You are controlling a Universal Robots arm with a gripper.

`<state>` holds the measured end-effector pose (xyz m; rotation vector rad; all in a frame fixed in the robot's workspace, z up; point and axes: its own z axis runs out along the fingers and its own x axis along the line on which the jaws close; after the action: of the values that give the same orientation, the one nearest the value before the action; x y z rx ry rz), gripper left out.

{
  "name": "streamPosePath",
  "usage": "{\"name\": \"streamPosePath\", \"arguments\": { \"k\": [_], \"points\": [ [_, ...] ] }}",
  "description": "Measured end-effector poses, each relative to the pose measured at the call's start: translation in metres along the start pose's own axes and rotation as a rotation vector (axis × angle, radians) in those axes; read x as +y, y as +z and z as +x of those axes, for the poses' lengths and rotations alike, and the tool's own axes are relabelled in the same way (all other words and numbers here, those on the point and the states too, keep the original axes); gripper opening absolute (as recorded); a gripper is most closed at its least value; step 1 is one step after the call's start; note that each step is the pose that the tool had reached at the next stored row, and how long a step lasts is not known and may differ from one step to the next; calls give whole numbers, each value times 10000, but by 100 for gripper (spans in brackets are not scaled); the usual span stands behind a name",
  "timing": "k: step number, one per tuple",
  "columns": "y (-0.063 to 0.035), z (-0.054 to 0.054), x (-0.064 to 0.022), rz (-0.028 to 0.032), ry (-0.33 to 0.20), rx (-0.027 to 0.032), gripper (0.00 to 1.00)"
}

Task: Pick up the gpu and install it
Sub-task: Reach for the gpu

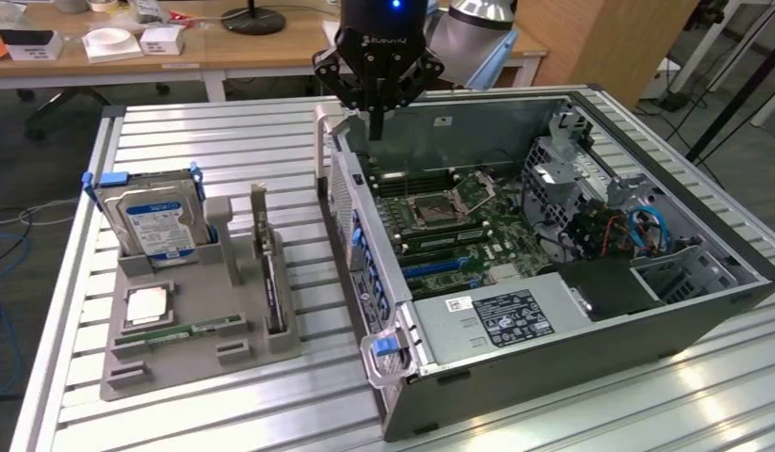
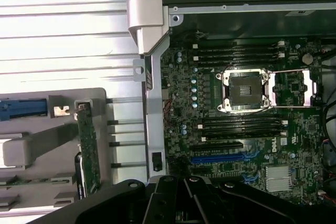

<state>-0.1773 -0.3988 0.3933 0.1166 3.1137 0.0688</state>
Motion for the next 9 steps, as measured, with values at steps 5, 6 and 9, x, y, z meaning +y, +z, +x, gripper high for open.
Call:
{"name": "streamPosePath", "arguments": {
  "k": [5, 6, 9],
  "points": [
    [-1, 23, -2, 0, 0, 0, 11],
    [-1, 27, -2, 0, 0, 0, 11],
    [-1, 41, -3, -1, -1, -1, 11]
  ]
}}
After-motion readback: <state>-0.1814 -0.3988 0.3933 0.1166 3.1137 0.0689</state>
